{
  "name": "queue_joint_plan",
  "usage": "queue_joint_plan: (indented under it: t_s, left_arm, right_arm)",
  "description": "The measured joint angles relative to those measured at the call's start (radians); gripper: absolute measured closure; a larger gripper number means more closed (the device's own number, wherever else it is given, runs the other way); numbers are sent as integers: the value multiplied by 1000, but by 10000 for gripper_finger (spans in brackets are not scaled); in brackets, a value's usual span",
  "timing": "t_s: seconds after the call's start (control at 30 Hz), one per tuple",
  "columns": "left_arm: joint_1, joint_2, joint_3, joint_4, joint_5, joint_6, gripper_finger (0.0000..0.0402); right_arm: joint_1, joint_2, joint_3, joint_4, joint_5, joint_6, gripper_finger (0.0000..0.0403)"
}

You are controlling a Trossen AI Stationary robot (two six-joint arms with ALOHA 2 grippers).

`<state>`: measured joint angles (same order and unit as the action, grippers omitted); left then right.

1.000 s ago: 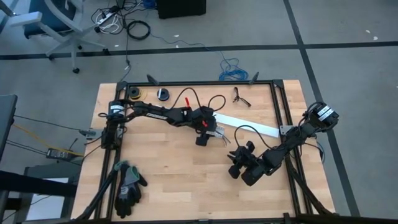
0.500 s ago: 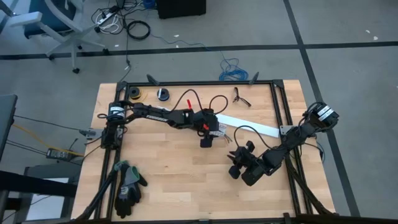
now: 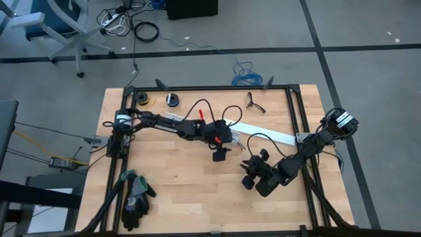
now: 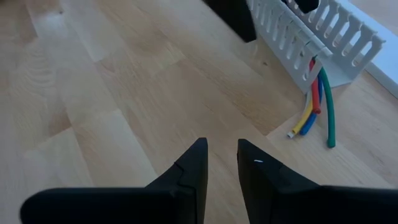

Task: Ziptie cables
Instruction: Close the cable duct

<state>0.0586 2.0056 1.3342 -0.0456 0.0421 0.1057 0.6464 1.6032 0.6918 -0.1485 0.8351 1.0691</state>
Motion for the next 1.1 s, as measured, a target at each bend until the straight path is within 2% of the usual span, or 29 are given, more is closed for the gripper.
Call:
queue_joint_plan:
  t_s: [0.27,0.47,0.53,0.63,1.0,1.1]
  left_arm:
    - [-27,0,-1,11,-22,17,92]
    - [-27,0,-1,44,-17,-27,87]
    - [-27,0,-1,50,24,-51,87]
    - [-28,0,-1,54,100,-10,87]
    - [53,0,75,-14,110,79,87]
    - [80,-1,115,-58,149,104,87]
  right_arm:
    - [0,0,0,5,0,0,327]
    - [0,0,0,6,0,3,327]
    - [0,0,0,6,0,3,327]
    - [0,0,0,10,0,3,327]
    - [-2,0,0,13,0,-6,328]
    - [-2,0,0,14,0,-6,328]
